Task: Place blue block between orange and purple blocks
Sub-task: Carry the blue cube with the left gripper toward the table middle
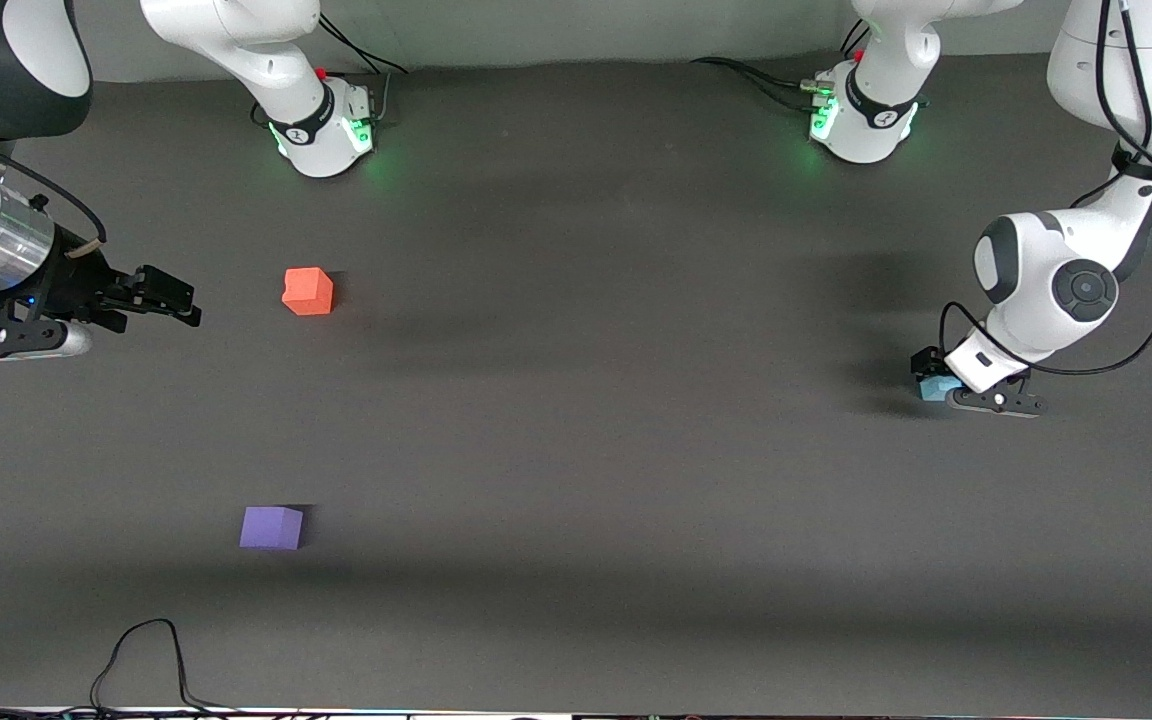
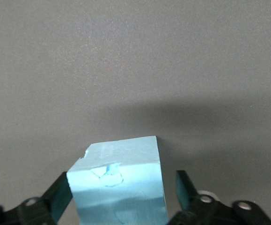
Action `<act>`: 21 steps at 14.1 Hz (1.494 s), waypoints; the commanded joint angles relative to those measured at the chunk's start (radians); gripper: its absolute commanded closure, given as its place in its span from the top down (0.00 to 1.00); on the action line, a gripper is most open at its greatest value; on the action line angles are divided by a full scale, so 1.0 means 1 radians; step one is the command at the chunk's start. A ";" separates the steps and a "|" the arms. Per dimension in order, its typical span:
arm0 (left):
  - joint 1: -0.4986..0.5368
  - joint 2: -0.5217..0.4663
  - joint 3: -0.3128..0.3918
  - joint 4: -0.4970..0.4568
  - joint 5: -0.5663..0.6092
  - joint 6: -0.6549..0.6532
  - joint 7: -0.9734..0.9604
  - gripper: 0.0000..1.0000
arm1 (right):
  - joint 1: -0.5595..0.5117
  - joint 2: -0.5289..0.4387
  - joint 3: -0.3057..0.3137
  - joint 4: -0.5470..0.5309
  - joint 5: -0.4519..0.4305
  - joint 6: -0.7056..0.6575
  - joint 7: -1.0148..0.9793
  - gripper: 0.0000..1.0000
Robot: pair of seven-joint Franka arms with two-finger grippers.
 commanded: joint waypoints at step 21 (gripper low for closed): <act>-0.497 0.096 -0.243 0.844 0.005 -0.817 -1.062 0.45 | -0.002 0.103 -0.008 0.047 -0.079 0.000 -0.020 1.00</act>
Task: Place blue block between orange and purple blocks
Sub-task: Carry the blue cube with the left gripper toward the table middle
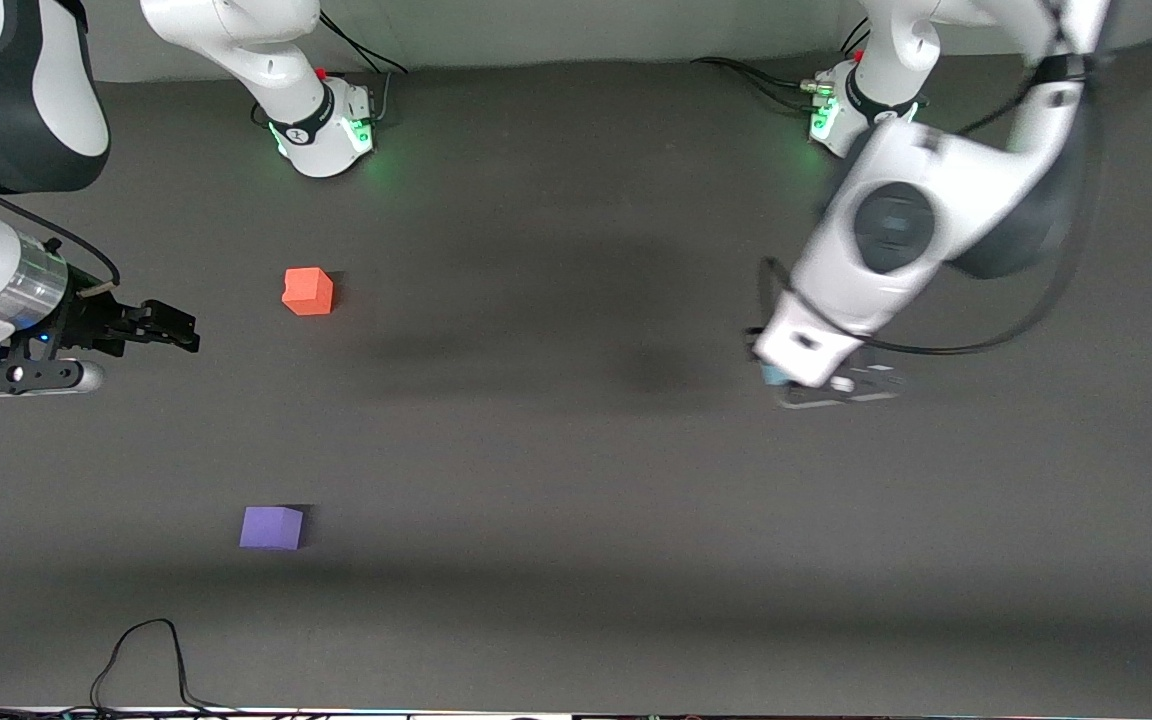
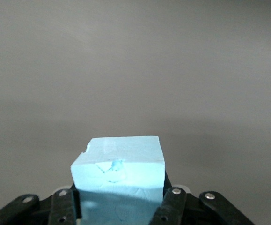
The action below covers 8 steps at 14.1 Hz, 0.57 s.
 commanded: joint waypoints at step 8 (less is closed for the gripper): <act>-0.438 0.503 0.013 0.394 0.117 0.292 -0.373 0.45 | -0.022 0.123 -0.003 0.221 -0.094 0.020 -0.050 1.00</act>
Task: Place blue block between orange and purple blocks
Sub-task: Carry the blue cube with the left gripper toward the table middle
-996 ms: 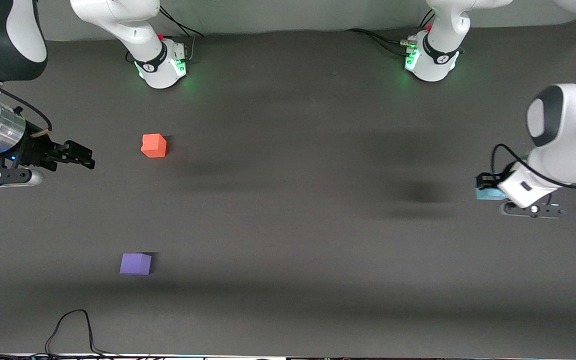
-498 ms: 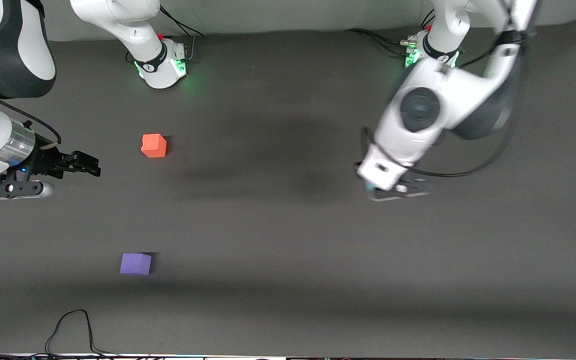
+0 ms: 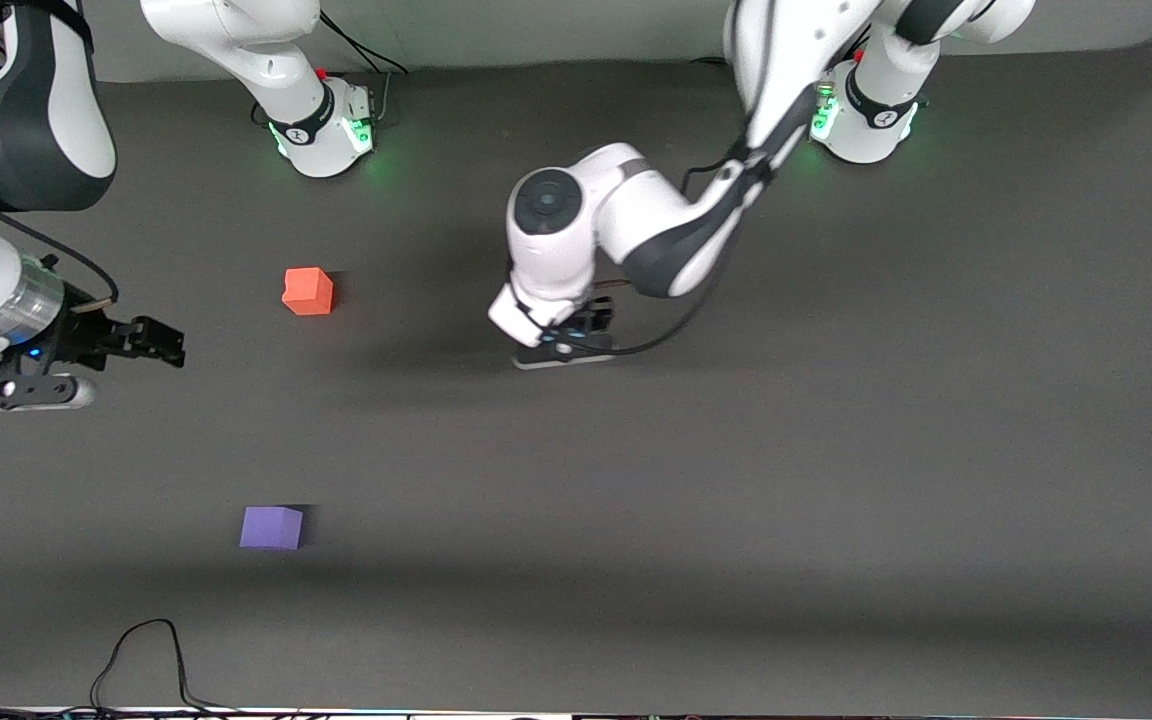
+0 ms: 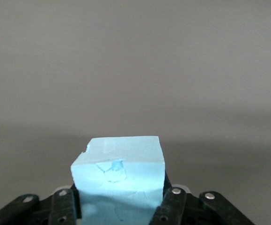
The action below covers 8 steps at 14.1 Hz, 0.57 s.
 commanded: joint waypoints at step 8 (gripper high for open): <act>-0.096 0.238 0.046 0.136 0.081 0.064 -0.012 0.45 | -0.009 0.024 0.000 0.159 -0.007 -0.145 -0.062 1.00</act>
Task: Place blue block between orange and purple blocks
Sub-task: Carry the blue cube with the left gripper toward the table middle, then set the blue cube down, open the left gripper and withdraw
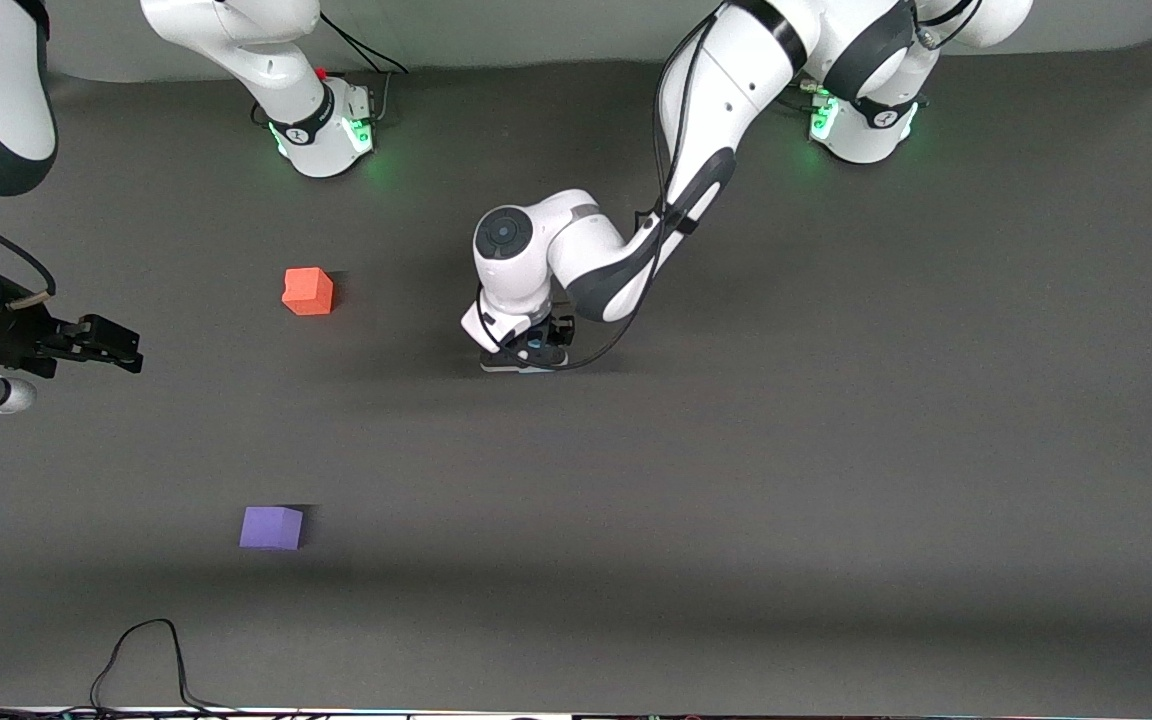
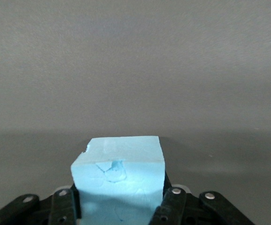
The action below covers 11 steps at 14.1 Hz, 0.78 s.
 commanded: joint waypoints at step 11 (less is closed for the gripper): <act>0.327 -0.215 -0.191 0.043 -0.091 -0.317 0.123 1.00 | -0.003 0.005 -0.001 0.017 -0.004 -0.004 -0.022 1.00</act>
